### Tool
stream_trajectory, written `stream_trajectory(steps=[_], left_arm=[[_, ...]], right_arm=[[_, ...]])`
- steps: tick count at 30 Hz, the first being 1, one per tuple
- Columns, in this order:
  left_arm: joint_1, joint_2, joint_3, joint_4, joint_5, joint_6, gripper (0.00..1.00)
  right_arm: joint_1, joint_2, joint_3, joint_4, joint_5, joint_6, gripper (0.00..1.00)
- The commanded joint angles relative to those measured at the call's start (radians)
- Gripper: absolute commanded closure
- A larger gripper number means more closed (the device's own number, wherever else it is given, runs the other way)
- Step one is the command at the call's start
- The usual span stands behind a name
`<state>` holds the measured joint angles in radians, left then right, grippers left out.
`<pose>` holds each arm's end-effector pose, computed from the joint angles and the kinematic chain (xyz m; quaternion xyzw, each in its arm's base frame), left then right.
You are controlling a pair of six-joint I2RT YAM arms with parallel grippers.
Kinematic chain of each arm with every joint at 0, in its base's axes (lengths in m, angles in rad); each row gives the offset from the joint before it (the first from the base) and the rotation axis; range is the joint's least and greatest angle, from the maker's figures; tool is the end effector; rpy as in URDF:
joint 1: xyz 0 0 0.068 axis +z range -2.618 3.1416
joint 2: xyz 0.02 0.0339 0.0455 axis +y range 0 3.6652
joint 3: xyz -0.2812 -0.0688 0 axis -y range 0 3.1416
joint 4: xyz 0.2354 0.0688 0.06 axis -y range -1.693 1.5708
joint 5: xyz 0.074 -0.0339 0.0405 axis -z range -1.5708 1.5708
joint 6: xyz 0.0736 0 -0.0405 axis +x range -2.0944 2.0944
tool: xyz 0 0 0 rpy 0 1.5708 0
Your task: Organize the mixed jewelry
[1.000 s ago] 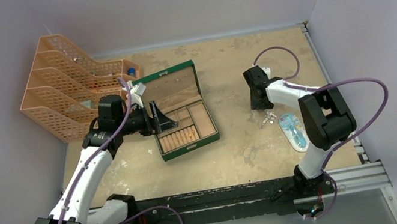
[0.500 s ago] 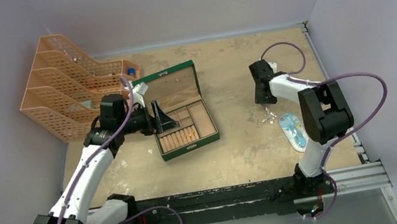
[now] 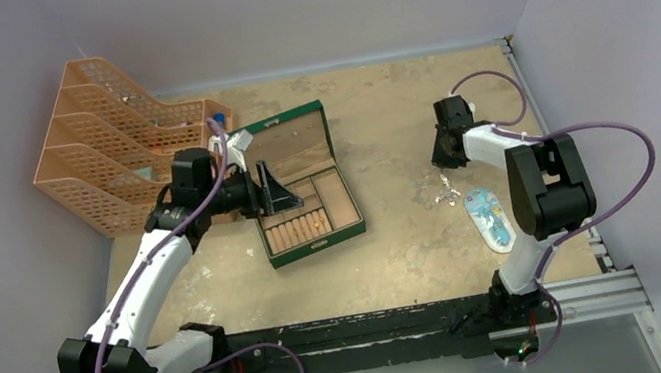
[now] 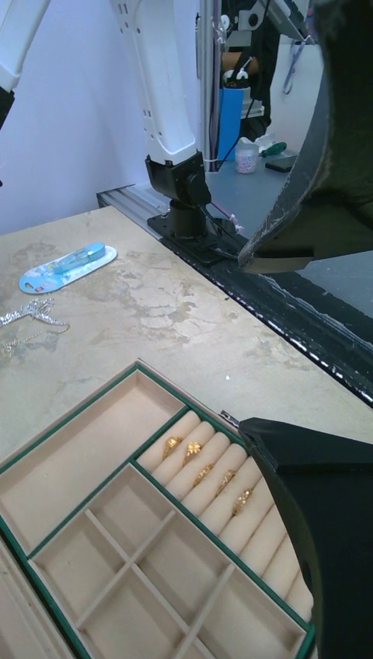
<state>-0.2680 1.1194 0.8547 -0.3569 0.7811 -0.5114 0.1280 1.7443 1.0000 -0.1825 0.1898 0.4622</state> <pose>0.2205 -0.1143 0.2893 0.0728 0.8375 -0.4738 0.2622 0.3689 0.0335 0.1582 0.1866 0.9262 0.0056 0.3276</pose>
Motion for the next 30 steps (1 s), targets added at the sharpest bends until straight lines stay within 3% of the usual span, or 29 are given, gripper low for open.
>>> stream_trajectory(steps=[1, 7, 17, 23, 26, 30], left_arm=[[-0.018, 0.017, 0.063, 0.071, 0.049, 0.004, 0.32], [-0.089, 0.061, 0.081, 0.175, -0.005, -0.061, 0.33], [-0.349, 0.254, 0.214, 0.341, -0.333, -0.107, 0.36], [-0.424, 0.439, 0.317, 0.450, -0.343, -0.117, 0.39], [-0.433, 0.543, 0.425, 0.365, -0.355, -0.116, 0.44], [-0.437, 0.624, 0.500, 0.307, -0.358, -0.143, 0.46]], right_arm=[[0.002, 0.044, -0.051, -0.019, -0.063, 0.020, 1.00], [0.004, -0.055, -0.023, -0.030, -0.005, 0.011, 1.00], [0.004, -0.213, -0.066, -0.018, -0.010, 0.025, 1.00], [0.004, -0.267, -0.095, 0.016, -0.049, 0.048, 1.00], [0.004, -0.245, -0.093, 0.003, -0.049, 0.049, 1.00], [0.004, -0.181, -0.078, -0.030, 0.031, 0.083, 0.70]])
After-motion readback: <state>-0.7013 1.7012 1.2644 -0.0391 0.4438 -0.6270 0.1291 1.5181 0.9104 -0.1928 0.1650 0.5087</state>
